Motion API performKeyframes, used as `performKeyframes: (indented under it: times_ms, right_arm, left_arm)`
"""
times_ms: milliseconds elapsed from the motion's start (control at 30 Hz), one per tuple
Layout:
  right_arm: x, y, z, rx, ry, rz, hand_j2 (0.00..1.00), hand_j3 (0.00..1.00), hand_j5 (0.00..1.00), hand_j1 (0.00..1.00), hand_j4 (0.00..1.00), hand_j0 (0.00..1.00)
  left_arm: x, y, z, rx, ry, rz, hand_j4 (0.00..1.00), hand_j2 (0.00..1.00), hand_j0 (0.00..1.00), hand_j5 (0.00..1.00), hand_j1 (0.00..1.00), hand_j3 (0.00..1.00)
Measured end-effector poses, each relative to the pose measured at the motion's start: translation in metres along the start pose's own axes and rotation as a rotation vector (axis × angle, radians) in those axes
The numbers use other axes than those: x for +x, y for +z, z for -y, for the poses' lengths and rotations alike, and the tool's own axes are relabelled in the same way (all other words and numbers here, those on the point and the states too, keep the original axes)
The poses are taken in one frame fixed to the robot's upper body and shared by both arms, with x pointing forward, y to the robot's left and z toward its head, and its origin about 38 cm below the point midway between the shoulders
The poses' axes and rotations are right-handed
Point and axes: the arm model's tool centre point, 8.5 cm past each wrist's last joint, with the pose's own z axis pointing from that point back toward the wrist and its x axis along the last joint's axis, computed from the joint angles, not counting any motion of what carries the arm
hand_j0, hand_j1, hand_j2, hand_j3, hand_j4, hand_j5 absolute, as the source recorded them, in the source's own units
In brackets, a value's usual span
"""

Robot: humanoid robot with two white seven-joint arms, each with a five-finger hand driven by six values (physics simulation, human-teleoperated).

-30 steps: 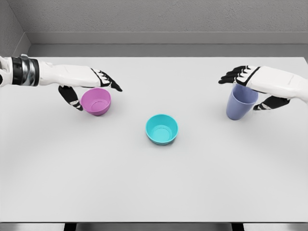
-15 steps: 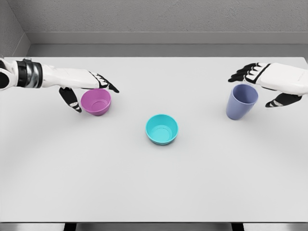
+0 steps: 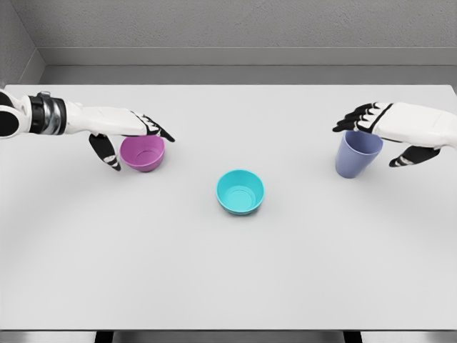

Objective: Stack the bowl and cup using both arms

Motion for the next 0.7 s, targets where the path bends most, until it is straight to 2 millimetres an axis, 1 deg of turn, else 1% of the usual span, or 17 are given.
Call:
performKeyframes:
  times_ms: [133,267,433,633,700]
  right_arm:
    - [0.002,-0.005,-0.001,0.005,0.0,0.021,1.0,1.0,1.0,1.0,1.0,1.0]
    - [0.0,-0.014,0.011,-0.01,0.015,0.029,1.0,1.0,1.0,1.0,1.0,1.0]
    - [-0.002,-0.025,0.0,0.011,-0.008,0.037,1.0,1.0,1.0,1.0,1.0,1.0]
    - [-0.003,-0.026,-0.003,0.024,-0.014,0.036,1.0,1.0,1.0,1.0,1.0,1.0]
    - [-0.004,-0.026,-0.005,0.036,-0.016,0.033,1.0,1.0,1.0,1.0,1.0,1.0]
  left_arm:
    - [-0.003,-0.003,0.002,-0.005,0.006,-0.009,1.0,1.0,1.0,1.0,1.0,1.0]
    - [-0.005,-0.003,0.003,-0.006,0.008,-0.013,1.0,1.0,1.0,1.0,1.0,1.0]
    - [-0.006,-0.007,0.003,-0.009,0.009,-0.017,1.0,1.0,1.0,1.0,1.0,1.0]
    - [-0.006,-0.01,0.002,-0.011,0.008,-0.019,1.0,1.0,1.0,1.0,1.0,1.0]
    - [-0.007,-0.012,0.006,-0.016,0.011,-0.02,1.0,1.0,1.0,1.0,1.0,1.0]
